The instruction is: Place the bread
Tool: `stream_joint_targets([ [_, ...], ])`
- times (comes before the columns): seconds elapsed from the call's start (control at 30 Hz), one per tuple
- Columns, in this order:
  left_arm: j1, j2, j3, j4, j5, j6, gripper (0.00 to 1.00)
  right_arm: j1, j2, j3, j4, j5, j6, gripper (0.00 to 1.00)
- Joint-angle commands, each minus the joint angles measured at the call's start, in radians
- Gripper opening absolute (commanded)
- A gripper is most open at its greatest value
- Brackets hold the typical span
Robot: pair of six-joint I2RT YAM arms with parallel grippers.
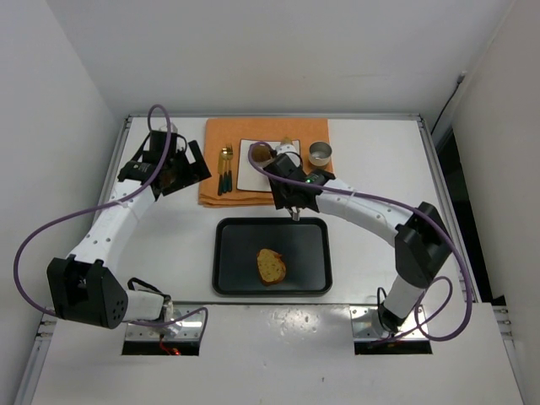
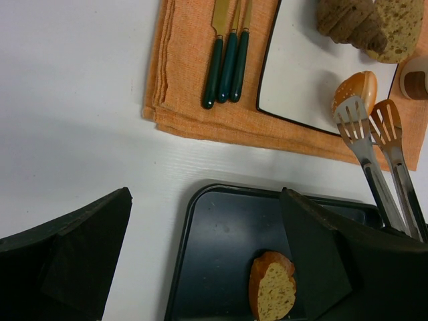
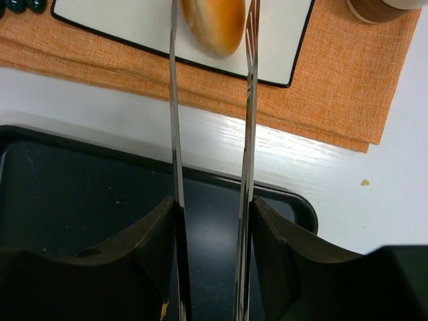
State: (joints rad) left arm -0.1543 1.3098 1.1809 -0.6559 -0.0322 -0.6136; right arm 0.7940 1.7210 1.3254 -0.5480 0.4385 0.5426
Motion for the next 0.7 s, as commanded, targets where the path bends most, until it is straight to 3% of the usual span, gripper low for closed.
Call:
stream_joint_targets([
  [0.0, 0.013, -0.012, 0.029, 0.029, 0.005, 0.005, 0.99, -0.004, -0.049, 0.003, 0.042, 0.002, 0.016, 0.47],
  [0.3, 0.013, -0.021, 0.029, 0.029, 0.005, 0.005, 0.99, -0.004, -0.005, 0.058, 0.019, 0.011, 0.016, 0.54],
  [0.67, 0.013, -0.021, 0.029, 0.029, 0.014, 0.005, 0.99, 0.005, -0.247, 0.06, -0.055, 0.065, 0.025, 0.54],
])
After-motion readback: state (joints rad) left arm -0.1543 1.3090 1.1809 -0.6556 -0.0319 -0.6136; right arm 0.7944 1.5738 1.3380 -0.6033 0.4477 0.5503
